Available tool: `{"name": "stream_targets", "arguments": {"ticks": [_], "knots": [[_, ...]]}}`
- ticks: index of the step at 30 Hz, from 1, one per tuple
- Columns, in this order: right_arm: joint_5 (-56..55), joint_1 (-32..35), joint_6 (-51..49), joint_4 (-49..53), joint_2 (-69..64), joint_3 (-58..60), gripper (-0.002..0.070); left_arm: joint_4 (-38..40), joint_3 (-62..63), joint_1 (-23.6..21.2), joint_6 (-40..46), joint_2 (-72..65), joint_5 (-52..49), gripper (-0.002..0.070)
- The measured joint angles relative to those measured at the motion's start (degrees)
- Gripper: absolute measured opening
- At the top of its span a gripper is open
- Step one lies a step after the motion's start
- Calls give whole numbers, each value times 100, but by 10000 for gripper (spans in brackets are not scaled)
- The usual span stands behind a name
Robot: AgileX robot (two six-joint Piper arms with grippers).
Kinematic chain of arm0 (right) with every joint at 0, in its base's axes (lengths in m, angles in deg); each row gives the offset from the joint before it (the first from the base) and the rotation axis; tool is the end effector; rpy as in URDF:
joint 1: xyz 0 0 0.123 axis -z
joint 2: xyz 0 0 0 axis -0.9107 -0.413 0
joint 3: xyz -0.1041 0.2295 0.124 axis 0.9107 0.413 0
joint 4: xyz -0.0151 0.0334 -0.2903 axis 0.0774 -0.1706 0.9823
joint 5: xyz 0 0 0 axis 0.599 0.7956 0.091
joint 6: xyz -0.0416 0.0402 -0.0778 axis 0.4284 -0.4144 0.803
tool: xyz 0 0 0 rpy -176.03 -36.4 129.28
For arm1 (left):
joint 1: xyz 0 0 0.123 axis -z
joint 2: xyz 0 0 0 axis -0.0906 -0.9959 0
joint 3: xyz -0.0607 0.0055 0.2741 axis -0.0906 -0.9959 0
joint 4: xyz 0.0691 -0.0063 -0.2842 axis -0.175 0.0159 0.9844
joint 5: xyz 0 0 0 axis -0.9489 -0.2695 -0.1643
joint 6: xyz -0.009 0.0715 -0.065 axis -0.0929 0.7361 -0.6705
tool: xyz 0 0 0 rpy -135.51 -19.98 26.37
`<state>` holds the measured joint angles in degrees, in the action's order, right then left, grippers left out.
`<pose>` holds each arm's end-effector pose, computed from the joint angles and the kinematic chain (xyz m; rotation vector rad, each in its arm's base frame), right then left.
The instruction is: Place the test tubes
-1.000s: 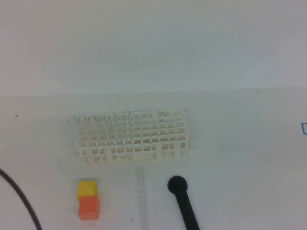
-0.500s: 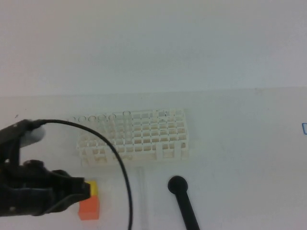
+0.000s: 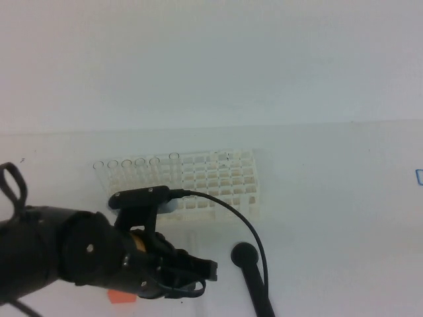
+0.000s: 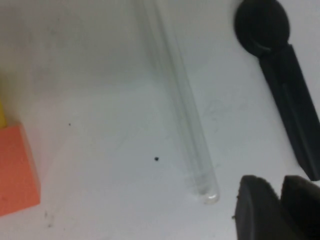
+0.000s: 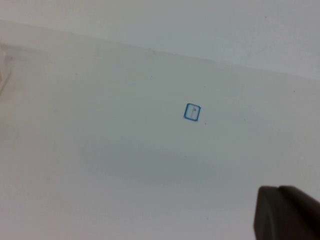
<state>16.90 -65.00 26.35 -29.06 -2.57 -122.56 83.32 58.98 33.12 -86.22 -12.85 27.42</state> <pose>0.1117 -0.0012 0.3312 -0.2022 1.9911 -0.1436 0.2356 -0.1982 0.1763 0.3719 2.6154 -0.5196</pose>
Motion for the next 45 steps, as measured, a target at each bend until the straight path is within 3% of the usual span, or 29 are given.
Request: {"name": "stream_targets", "arguments": {"ticks": [6, 10, 23, 33, 41, 45], "knots": [[0, 0, 0, 0, 0, 0, -1, -21, 416, 0, -376, -662, -97, 312], [0, 0, -21, -31, 0, 0, -1, -35, 606, 23, -471, -1028, -247, 368], [0, 0, -43, -65, 0, 0, -1, -130, 627, 85, -590, -1601, -317, 381], [0, 0, -43, -65, 0, 0, -1, -1667, 675, 556, -1940, -1760, -474, 381], [0, 0, -43, -65, 0, 0, -1, -2051, 713, 565, -2329, -1848, -546, 377], [0, 0, -43, -65, 0, 0, -1, -2105, 713, 565, -2392, -1848, -569, 333]]}}
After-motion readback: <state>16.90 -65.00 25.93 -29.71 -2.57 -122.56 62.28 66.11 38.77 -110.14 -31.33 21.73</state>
